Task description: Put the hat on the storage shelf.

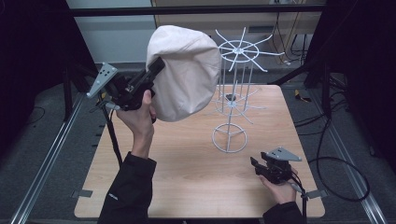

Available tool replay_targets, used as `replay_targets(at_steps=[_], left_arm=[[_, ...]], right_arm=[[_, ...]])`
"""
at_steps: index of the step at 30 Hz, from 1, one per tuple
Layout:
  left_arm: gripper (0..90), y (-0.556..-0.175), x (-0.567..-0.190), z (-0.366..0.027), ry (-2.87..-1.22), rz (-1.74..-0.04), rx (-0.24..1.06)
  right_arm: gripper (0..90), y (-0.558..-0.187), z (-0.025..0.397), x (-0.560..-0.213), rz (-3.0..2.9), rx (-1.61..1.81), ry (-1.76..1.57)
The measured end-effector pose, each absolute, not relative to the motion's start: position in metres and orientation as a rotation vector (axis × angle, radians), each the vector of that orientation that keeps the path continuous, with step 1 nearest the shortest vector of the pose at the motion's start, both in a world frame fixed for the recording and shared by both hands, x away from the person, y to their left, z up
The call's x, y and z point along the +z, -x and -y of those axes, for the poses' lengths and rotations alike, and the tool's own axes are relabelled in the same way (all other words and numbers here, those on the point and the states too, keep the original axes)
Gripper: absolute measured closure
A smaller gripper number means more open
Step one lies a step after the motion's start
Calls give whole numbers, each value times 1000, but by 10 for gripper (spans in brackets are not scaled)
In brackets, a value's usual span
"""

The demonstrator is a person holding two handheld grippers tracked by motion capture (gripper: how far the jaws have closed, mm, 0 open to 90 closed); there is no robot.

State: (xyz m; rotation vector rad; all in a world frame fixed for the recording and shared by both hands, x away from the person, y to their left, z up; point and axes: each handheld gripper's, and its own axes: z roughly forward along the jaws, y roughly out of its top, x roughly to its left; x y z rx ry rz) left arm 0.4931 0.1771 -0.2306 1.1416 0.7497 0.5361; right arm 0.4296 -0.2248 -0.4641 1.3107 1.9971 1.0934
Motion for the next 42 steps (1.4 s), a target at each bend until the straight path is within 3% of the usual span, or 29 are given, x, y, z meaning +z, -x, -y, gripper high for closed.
replay_targets(at_steps=[42], left_arm=[[860,-502,-288,-168,-1420,-795,509]], right_arm=[[513,-431,223,-465,-2008,1092,-1318]])
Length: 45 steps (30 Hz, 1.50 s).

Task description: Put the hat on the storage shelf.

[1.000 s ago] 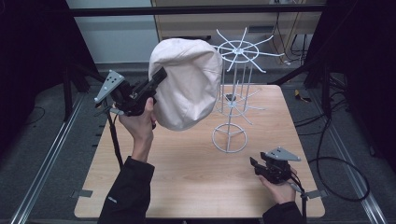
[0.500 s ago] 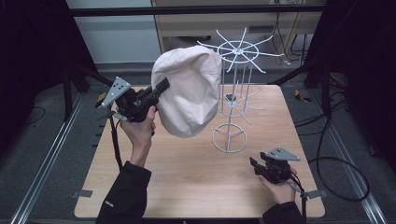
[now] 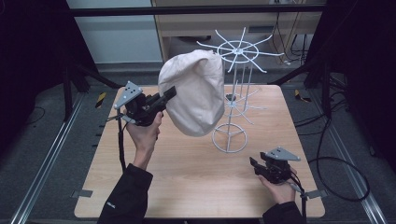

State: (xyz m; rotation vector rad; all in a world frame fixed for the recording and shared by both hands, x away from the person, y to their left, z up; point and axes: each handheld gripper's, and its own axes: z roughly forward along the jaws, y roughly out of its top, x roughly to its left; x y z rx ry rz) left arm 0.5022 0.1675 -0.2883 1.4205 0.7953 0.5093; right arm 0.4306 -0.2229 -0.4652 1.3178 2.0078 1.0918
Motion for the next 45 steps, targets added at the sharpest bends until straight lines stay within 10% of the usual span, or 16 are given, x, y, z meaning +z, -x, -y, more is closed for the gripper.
replay_targets(at_steps=[18,45], left_arm=[[797,-510,-304,-150,-1504,-798,484],[374,-469,-340,-219,-1659,-926,576]], right_arm=[[512,-431,223,-465,-2009,1090,-1316],[492,-430,226,-466,-1992,1083,-1329]])
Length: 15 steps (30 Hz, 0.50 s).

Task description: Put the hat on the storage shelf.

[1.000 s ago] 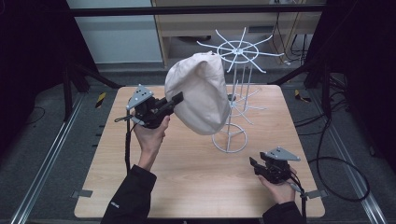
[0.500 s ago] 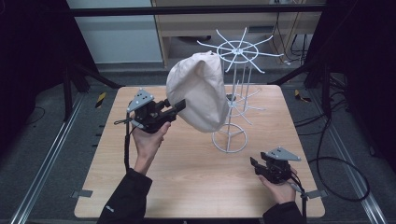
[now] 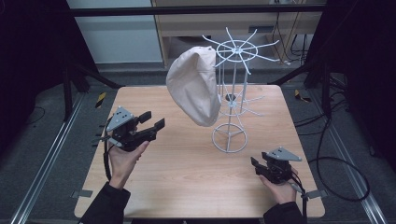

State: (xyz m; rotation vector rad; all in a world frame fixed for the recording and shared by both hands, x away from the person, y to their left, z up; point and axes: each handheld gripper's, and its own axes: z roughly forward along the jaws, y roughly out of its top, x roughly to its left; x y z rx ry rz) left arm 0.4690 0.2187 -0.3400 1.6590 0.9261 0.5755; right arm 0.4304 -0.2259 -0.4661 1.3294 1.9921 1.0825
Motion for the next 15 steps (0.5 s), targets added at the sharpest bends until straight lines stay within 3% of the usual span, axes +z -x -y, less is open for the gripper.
replay_targets(at_steps=[15], left_arm=[[316,-446,-419,-273,-1779,-1136,601]], right_arm=[[414,-431,231,-467,-1956,1090,-1349]])
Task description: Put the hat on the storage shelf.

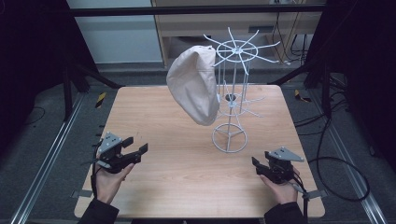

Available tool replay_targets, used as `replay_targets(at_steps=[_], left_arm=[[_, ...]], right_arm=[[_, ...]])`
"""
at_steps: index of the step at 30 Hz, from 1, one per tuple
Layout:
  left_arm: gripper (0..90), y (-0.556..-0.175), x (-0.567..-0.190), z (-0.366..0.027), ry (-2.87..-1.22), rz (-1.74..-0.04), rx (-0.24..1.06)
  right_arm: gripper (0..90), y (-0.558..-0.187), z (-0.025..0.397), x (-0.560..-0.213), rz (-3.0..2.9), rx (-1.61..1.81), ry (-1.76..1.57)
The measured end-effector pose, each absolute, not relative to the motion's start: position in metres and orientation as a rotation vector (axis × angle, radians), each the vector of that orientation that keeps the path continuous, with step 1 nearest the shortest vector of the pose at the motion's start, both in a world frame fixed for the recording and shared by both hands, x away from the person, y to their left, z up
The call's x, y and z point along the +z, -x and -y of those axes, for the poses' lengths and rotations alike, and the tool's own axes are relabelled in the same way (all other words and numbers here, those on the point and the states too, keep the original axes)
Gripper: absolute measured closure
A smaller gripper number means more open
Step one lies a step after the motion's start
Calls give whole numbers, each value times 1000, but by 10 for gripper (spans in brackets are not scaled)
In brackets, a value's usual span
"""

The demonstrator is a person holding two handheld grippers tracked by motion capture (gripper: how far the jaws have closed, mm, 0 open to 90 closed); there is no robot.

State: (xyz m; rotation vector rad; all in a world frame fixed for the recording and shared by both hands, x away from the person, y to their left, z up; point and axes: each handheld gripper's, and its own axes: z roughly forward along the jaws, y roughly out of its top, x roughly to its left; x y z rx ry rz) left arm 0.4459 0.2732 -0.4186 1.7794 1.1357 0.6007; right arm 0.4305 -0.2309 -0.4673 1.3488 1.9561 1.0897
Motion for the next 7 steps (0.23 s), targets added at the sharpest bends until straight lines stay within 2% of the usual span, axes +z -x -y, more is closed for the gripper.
replay_targets(at_steps=[7], left_arm=[[307,-437,-453,-302,-1805,-1268,599]], right_arm=[[370,-431,234,-469,-1943,1086,-1367]])
